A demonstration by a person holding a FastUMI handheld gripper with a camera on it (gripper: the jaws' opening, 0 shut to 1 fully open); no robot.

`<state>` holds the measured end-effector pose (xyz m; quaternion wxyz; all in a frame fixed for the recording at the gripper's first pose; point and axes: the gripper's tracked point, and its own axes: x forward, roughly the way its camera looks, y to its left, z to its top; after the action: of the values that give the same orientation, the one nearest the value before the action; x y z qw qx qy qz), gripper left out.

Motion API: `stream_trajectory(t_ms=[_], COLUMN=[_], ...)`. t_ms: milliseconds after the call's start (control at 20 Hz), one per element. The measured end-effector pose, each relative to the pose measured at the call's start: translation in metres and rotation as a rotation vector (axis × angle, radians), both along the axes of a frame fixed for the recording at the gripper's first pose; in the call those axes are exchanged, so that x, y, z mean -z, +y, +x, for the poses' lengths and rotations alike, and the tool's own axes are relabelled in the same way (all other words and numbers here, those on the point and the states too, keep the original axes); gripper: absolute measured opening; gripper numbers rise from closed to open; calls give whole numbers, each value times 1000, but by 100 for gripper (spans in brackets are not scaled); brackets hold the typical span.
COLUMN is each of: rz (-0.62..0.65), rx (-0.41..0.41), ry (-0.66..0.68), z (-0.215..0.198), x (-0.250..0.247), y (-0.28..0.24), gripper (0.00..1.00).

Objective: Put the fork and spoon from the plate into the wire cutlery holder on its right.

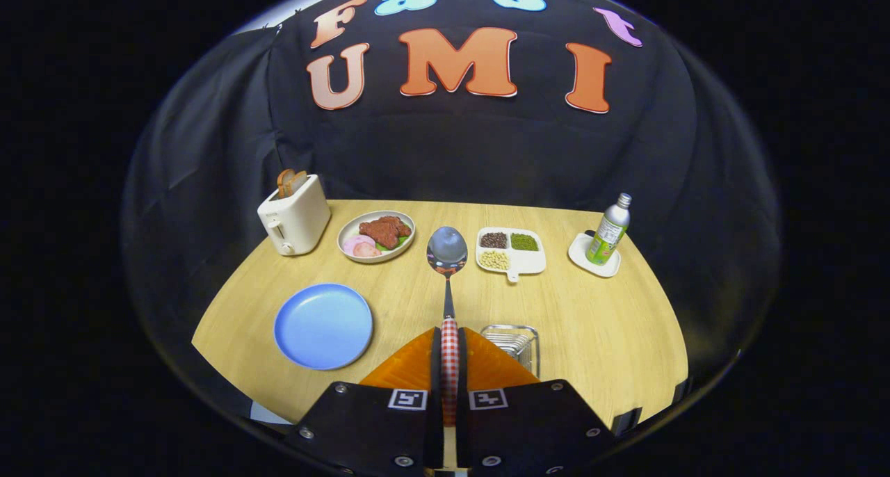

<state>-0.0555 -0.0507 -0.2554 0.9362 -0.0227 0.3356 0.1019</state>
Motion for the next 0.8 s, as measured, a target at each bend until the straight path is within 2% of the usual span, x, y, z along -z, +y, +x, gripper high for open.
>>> stream_trajectory(t_ms=[200,450,600,800], rz=[-28,-65,-131,-112], rx=[4,-40,-82,-94], ry=[83,225,322,461], z=[-8,-23,-28,-33], x=[17,39,48,56], y=[-28,-44,-55,-55], gripper=[8,8,8,8])
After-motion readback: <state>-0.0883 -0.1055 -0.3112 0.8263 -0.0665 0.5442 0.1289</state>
